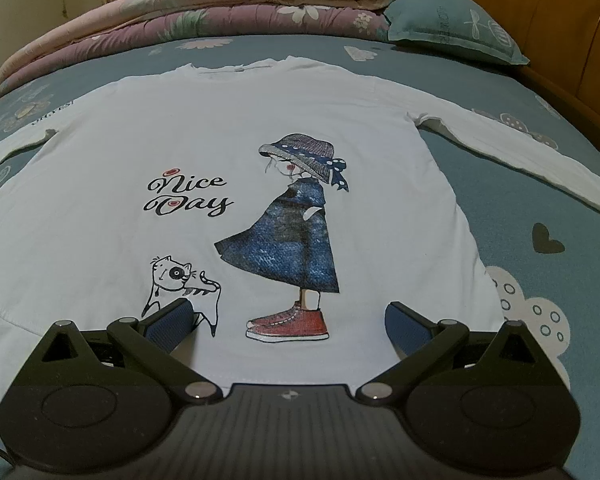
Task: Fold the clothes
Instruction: 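Grasp the white sleeve cuff with the left gripper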
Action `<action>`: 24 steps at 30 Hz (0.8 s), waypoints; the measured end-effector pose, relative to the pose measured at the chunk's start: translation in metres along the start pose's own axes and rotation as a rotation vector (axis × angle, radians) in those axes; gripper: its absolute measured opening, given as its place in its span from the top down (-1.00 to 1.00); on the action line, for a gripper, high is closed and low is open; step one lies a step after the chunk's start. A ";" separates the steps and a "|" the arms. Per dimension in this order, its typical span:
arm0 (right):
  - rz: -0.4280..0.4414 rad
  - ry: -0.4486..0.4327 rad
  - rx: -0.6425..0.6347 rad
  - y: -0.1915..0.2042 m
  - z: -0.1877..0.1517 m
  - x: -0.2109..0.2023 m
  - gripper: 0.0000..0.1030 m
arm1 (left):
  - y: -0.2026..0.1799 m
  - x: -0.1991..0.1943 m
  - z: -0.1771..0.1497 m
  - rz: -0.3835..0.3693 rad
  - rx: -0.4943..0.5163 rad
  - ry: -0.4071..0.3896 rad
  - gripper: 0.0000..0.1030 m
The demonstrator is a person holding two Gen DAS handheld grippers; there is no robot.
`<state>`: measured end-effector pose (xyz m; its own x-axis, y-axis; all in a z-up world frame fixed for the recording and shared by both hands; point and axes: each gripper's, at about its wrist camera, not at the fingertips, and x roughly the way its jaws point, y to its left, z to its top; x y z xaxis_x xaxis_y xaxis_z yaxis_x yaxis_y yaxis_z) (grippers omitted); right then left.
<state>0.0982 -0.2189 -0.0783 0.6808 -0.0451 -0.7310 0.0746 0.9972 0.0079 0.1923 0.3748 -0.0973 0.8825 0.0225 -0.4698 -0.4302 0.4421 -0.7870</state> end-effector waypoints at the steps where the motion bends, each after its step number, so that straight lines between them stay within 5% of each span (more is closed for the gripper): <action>1: 0.000 0.001 0.001 0.000 0.000 0.000 -1.00 | 0.001 -0.002 0.002 0.011 -0.009 0.011 -0.99; 11: -0.005 0.000 0.002 0.000 0.000 0.000 -1.00 | 0.013 -0.009 0.027 0.128 -0.094 -0.001 -0.99; 24: -0.010 0.005 0.007 0.001 0.001 0.000 -1.00 | 0.026 0.009 0.042 0.014 -0.180 -0.040 -0.99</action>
